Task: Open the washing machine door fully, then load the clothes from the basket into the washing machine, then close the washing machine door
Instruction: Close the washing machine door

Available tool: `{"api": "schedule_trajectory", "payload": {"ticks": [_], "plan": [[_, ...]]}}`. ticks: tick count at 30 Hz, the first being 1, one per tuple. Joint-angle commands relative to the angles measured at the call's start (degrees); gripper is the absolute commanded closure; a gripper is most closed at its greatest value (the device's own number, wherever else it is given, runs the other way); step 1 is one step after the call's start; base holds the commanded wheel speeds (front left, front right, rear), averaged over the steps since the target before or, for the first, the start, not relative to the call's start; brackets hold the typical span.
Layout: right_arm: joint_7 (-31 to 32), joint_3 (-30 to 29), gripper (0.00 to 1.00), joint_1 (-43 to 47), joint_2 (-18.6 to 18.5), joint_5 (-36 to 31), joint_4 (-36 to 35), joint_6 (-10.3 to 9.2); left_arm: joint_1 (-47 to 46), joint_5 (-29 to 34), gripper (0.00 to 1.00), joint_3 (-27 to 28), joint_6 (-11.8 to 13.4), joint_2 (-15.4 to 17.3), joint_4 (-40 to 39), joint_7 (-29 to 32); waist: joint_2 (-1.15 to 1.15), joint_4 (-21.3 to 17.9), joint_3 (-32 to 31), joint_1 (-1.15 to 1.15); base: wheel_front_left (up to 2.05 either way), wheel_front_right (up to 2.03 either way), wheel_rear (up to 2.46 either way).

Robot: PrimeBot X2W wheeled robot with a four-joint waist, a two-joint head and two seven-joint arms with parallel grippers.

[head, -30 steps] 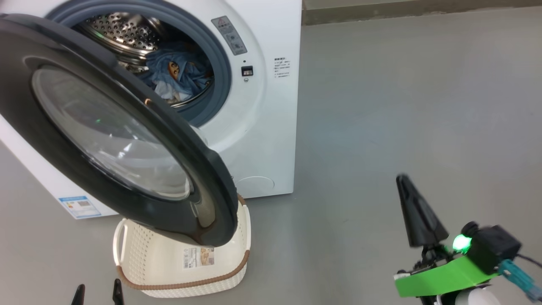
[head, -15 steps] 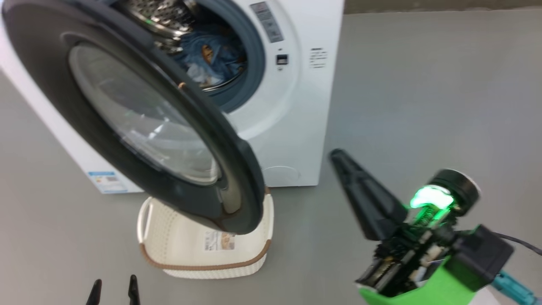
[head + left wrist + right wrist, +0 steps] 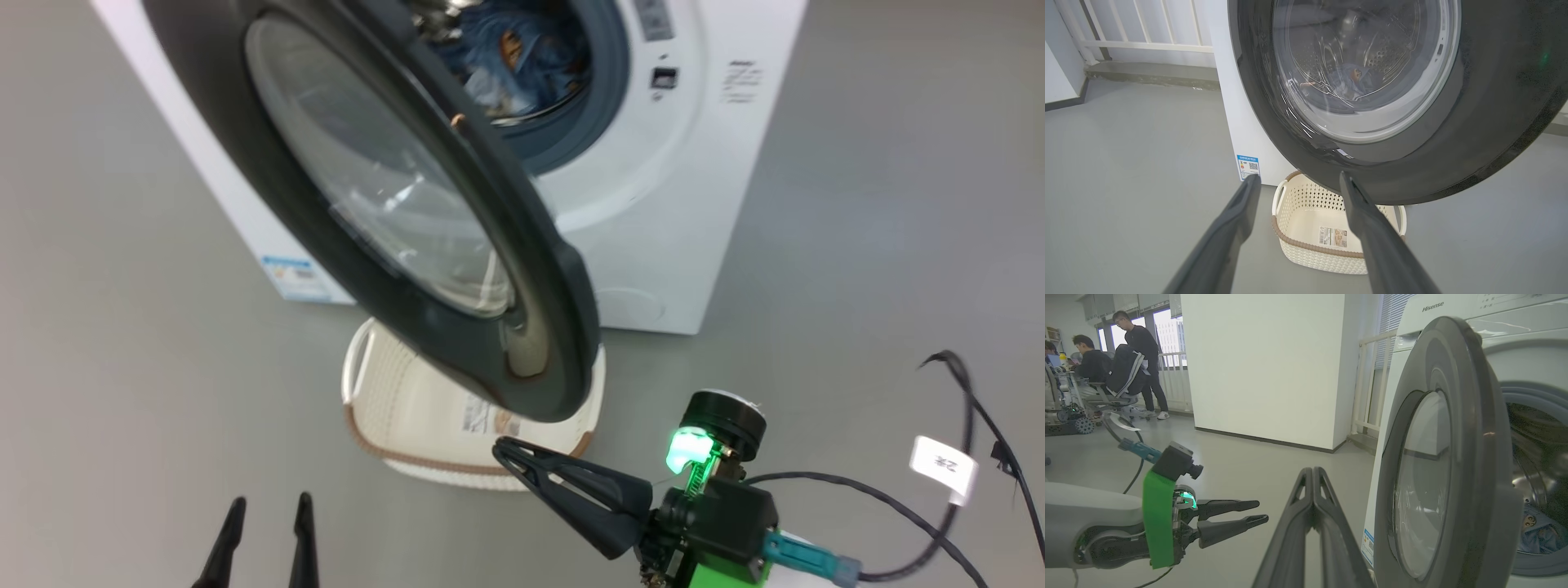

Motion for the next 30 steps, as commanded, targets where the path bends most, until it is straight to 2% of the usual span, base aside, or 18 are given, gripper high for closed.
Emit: {"api": "schedule_trajectory", "payload": {"ticks": [1, 7, 14, 24, 30], "plan": [[-0.3, 1.9, 1.00, -1.7, -0.3, 1.0, 0.8, 0.09, -2.8, -0.4, 0.00, 1.0, 0.3, 0.2, -1.4, -0.5, 0.00, 3.4, 3.3, 0.00, 0.00, 0.00, 0.00], [-0.2, 1.6, 1.00, -3.9, -1.3, 2.3, 7.7, 0.09, -5.5, -1.7, 0.00, -1.8, 0.7, 0.2, -2.3, -0.5, 0.00, 6.3, 7.6, 0.00, 0.00, 0.00, 0.00], [-0.2, -5.9, 1.00, -6.5, -0.8, 0.5, 12.7, 0.09, -9.3, -3.5, 0.00, -4.3, 1.3, 0.2, -2.3, -0.5, 0.00, 7.7, 12.1, 0.00, 0.00, 0.00, 0.00], [-0.3, -18.5, 1.00, -11.1, 3.2, -2.9, 15.2, 0.09, -13.1, -4.3, 0.00, -5.8, 1.1, 0.2, -1.9, -0.5, 0.00, 6.4, 16.8, 0.00, 0.00, 0.00, 0.00], [-0.3, -23.0, 1.00, -14.7, 5.0, -3.5, 16.3, 0.09, -15.2, -4.4, 0.00, -7.1, 0.8, 0.2, -1.7, -0.5, 0.00, 6.1, 19.4, 0.00, 0.00, 0.00, 0.00]]}}
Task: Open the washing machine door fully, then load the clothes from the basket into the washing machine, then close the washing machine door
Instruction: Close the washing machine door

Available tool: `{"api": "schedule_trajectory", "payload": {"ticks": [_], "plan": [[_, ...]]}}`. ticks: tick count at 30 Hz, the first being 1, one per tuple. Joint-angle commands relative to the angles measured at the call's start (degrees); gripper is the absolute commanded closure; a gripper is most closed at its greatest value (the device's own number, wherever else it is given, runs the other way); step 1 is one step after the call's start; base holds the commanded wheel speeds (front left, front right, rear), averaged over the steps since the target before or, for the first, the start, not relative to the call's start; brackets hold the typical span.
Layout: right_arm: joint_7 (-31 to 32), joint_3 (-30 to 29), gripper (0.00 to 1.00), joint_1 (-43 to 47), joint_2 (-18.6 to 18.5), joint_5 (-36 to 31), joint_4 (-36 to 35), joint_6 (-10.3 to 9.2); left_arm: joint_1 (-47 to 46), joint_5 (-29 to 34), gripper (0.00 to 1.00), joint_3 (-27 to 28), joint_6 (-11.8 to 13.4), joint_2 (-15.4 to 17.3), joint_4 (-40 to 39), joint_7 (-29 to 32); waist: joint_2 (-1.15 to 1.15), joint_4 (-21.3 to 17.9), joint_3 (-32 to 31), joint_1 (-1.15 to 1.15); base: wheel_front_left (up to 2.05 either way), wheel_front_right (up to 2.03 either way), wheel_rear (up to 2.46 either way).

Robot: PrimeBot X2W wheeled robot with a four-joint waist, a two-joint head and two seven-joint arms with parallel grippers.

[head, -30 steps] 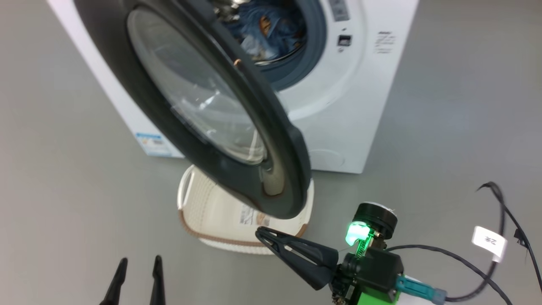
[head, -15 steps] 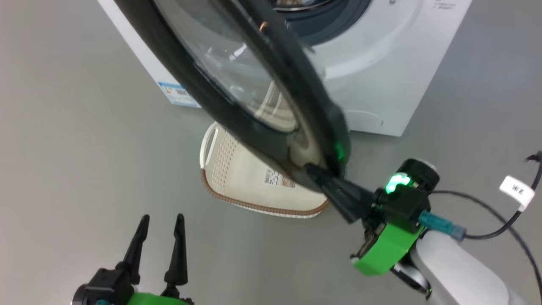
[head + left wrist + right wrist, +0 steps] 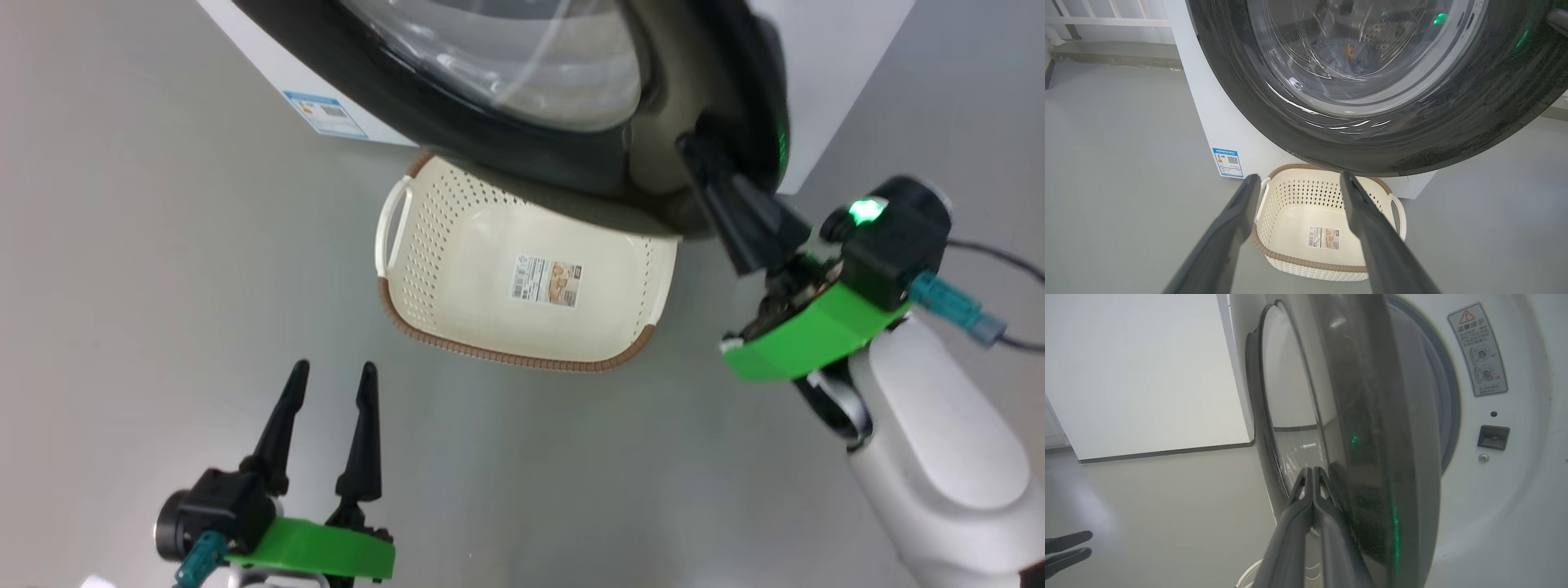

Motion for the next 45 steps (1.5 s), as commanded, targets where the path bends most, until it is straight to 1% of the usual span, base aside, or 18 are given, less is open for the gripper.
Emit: {"api": "schedule_trajectory", "payload": {"ticks": [1, 5, 10, 16, 19, 23, 28, 31, 38, 45], "plan": [[-0.3, -0.3, 1.00, -1.6, 1.0, -0.3, -1.0, -0.13, -1.6, -0.4, 0.00, 1.4, -0.2, 0.8, -1.1, -0.5, 0.00, -0.2, 1.8, 0.00, 0.00, 0.00, 0.00], [-0.3, -2.4, 1.00, -6.2, 1.2, -0.9, 0.3, -0.13, -3.6, -0.8, 0.00, 0.4, -0.4, 0.8, -1.1, -0.5, 0.00, 0.0, 4.2, 0.00, 0.00, 0.00, 0.00], [-0.3, -3.6, 1.00, -12.5, 0.8, -2.5, 2.1, -0.13, -5.7, -1.2, 0.00, -0.7, -0.3, 0.8, -1.2, -0.5, 0.00, -0.1, 6.9, 0.00, 0.00, 0.00, 0.00], [-0.3, -6.5, 1.00, -19.2, 1.3, -2.3, 4.4, -0.13, -8.0, -2.2, 0.00, -2.4, -0.5, 0.8, -0.9, -0.5, 0.00, -0.3, 9.7, 0.00, 0.00, 0.00, 0.00], [-0.3, -7.5, 1.00, -23.0, 0.9, -2.4, 5.7, -0.13, -9.3, -2.6, 0.00, -3.1, -0.5, 0.8, -0.9, -0.5, 0.00, -0.4, 11.0, 0.00, 0.00, 0.00, 0.00], [-0.3, -8.2, 1.00, -28.0, -0.5, -2.8, 6.8, -0.13, -10.8, -3.0, 0.00, -3.8, -0.5, 0.8, -0.9, -0.5, 0.00, -0.5, 12.4, 0.00, 0.00, 0.00, 0.00], [-0.3, -8.4, 1.00, -31.9, -1.7, -1.9, 8.6, -0.13, -12.1, -3.2, 0.00, -4.2, -0.4, 0.8, -0.7, -0.5, 0.00, -0.7, 13.0, 0.00, 0.00, 0.00, 0.00], [-0.3, -8.3, 1.00, -31.3, -1.2, -1.2, 8.4, -0.13, -12.2, -3.1, 0.00, -3.9, -0.3, 0.8, -0.5, -0.5, 0.00, -1.2, 12.3, 0.00, 0.00, 0.00, 0.00], [-0.3, -3.5, 1.00, -24.6, -1.3, 0.3, 6.2, -0.13, -11.2, -2.2, 0.00, -1.8, -0.5, 0.8, -0.2, -0.5, 0.00, -2.9, 9.2, 0.00, 0.00, 0.00, 0.00], [-0.3, -3.1, 1.00, -16.5, -0.1, 2.5, 3.8, -0.13, -9.5, -0.7, 0.00, 1.0, -1.1, 0.8, -0.4, -0.5, 0.00, -4.8, 5.7, 0.00, 0.00, 0.00, 0.00]]}}
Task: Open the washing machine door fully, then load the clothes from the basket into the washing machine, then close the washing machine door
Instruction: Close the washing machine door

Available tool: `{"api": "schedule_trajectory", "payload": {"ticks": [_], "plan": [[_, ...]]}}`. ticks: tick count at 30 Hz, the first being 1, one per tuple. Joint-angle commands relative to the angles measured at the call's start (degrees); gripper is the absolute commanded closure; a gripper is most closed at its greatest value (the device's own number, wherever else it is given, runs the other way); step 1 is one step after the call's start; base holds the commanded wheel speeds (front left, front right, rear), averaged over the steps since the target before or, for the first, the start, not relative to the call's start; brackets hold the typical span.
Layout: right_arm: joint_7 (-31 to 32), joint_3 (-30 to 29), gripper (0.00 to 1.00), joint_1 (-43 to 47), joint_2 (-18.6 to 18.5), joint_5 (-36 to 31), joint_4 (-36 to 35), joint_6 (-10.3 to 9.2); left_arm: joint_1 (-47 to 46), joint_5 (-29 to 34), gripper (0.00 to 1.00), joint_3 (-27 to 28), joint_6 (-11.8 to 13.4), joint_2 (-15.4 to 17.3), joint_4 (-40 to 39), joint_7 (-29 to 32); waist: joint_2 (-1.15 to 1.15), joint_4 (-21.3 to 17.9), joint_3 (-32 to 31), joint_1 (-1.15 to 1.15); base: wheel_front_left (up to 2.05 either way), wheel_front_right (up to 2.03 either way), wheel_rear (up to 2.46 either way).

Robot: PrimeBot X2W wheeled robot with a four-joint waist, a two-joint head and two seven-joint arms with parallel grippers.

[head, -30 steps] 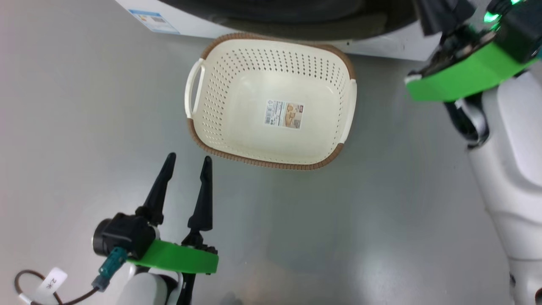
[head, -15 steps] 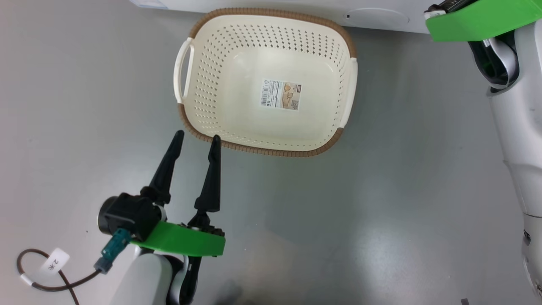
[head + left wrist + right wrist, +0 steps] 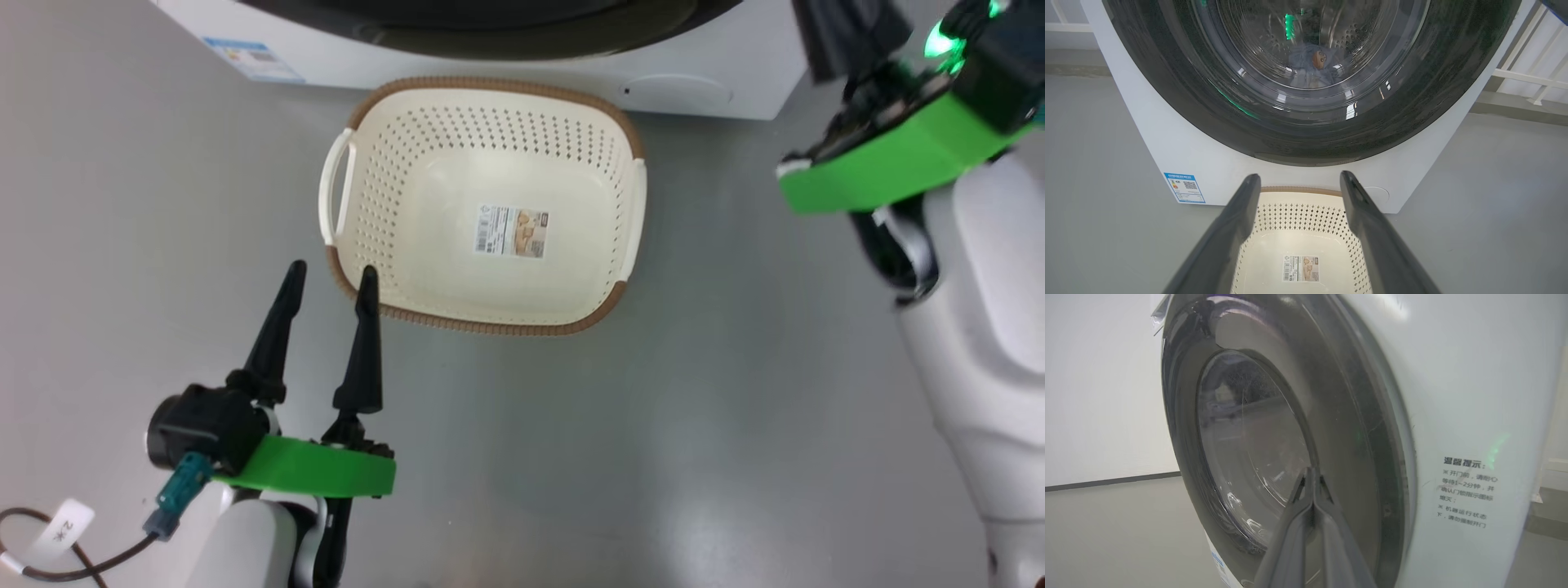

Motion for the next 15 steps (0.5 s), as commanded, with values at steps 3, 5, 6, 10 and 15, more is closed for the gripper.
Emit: {"api": "schedule_trajectory", "payload": {"ticks": [3, 5, 6, 10, 15], "plan": [[0.2, 1.0, 1.00, 4.4, 1.5, 0.9, -2.3, -0.32, 1.7, 1.4, 0.00, 3.1, -0.5, 1.1, -1.2, -0.5, 0.00, -2.5, -3.3, 0.00, 0.00, 0.00, 0.00], [0.2, 1.3, 1.00, 7.1, 1.6, 0.7, -2.8, -0.32, 2.3, 2.0, 0.00, 4.1, -0.8, 1.1, -1.1, -0.5, 0.00, -3.4, -4.6, 0.00, 0.00, 0.00, 0.00], [0.2, 1.1, 0.96, 8.4, 1.9, 0.8, -3.1, -0.32, 2.7, 2.3, 0.00, 4.5, -1.0, 1.1, -1.0, -0.5, 0.00, -3.9, -5.3, 0.00, 0.00, 0.00, 0.00], [0.2, 0.5, 0.77, 13.5, 3.2, 0.9, -3.8, -0.32, 4.1, 3.7, 0.00, 6.4, -1.6, 1.1, -0.6, -0.5, 0.00, -5.9, -7.7, 0.00, 0.00, 0.00, 0.00], [0.2, -1.1, 0.00, 18.9, 4.6, 1.1, -3.6, -0.32, 5.7, 4.9, 0.00, 8.3, -2.2, 1.1, -0.5, -0.5, 0.00, -7.9, -10.4, 0.00, 0.00, 0.00, 0.00]]}}
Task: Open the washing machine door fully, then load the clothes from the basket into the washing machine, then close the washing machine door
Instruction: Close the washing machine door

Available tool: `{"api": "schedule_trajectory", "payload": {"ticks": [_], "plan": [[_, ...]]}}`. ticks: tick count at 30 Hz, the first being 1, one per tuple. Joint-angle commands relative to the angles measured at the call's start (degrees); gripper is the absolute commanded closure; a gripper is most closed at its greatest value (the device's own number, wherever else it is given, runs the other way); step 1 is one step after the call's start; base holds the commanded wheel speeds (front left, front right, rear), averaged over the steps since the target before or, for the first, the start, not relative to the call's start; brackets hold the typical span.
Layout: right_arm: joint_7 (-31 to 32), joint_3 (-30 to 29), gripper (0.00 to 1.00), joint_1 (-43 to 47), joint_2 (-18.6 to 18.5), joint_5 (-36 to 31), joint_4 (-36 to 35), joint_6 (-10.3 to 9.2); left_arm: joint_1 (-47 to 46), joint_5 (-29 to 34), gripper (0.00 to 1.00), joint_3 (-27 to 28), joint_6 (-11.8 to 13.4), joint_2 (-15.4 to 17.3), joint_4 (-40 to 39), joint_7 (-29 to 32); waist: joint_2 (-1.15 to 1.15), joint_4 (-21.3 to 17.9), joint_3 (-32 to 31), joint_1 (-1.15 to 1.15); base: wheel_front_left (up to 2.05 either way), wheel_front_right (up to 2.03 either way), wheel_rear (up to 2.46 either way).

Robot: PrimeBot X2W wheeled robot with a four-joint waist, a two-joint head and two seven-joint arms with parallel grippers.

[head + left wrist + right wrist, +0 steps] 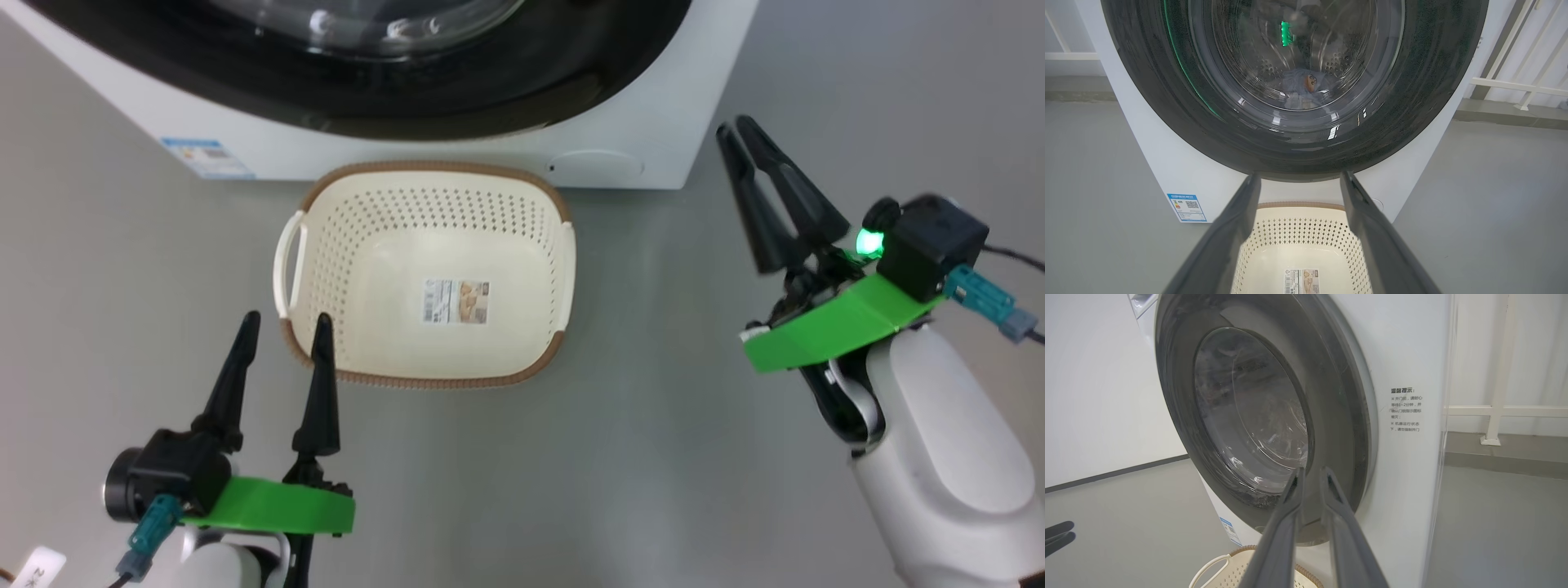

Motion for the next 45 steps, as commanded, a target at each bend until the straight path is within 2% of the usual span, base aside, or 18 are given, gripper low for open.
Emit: {"api": "schedule_trajectory", "payload": {"ticks": [1, 15, 25, 29, 45], "plan": [[0.2, 0.0, 0.00, 2.9, 1.3, 0.1, -1.4, -0.32, 1.1, 1.1, 0.00, 2.5, -0.4, 1.1, -0.9, -0.5, 0.00, -2.8, -3.3, 0.00, 0.00, 0.00, 0.00], [0.2, -6.0, 0.00, 17.6, 5.1, -1.9, -2.5, -0.32, 8.1, 2.6, 0.00, 6.4, 0.5, 1.1, -1.2, -0.5, 0.00, -8.1, -11.4, 0.00, 0.00, 0.00, 0.00], [0.2, -9.4, 0.00, 24.6, 7.4, -3.3, -3.6, -0.32, 12.7, 3.0, 0.00, 8.3, 0.7, 1.1, -1.0, -0.5, 0.00, -11.1, -15.4, 0.00, 0.00, 0.00, 0.00], [0.2, -10.7, 0.00, 27.9, 8.2, -4.5, -4.2, -0.32, 15.0, 3.6, 0.00, 9.1, 1.5, 1.1, -1.4, -0.5, 0.00, -12.4, -17.7, 0.00, 0.00, 0.00, 0.00], [0.2, -15.0, 0.00, 34.6, 9.7, -7.1, -4.8, -0.32, 22.4, 5.0, 0.00, 8.9, 4.2, 1.1, -4.2, -0.5, 0.00, -13.0, -23.0, 0.00, 0.00, 0.00, 0.00]]}}
